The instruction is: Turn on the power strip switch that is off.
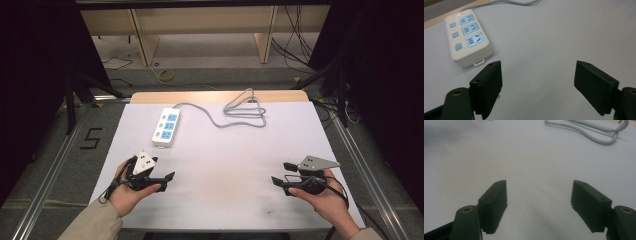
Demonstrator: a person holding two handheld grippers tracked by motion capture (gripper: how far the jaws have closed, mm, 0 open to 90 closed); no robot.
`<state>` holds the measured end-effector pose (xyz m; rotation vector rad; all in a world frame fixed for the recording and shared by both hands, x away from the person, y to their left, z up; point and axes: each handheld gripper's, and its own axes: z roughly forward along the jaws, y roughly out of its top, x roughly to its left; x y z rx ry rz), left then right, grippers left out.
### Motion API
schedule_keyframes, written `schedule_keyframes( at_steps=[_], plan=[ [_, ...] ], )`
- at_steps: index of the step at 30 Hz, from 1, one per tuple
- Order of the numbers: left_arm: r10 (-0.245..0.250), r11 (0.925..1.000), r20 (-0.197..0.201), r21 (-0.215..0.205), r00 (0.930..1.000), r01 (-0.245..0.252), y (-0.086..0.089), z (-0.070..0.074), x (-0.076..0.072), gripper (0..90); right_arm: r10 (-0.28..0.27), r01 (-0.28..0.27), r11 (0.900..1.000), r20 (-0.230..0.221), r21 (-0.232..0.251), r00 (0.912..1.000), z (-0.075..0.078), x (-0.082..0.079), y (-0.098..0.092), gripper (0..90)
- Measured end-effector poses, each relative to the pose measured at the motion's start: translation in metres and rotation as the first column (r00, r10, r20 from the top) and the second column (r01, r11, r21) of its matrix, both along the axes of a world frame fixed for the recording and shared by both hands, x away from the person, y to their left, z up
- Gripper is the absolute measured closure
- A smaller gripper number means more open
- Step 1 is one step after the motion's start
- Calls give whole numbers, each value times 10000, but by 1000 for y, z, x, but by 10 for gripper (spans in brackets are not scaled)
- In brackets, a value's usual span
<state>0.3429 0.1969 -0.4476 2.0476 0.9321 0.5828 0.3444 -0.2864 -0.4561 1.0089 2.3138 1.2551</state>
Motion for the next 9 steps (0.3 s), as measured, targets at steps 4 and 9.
schedule_keyframes(
  at_steps=[4, 9],
  plan=[
    [48, 10000, 39, 50, 10000, -48, 2, 0, -2, 223, -17, 17, 10000, 2, 7, 10000, 0, 0, 0, 298],
    [52, 10000, 89, 57, 9999, -53, 1, 0, -2, 223, 5, -5, 10000, 36, 6, 10000, 1, -1, -1, 297]
  ],
)
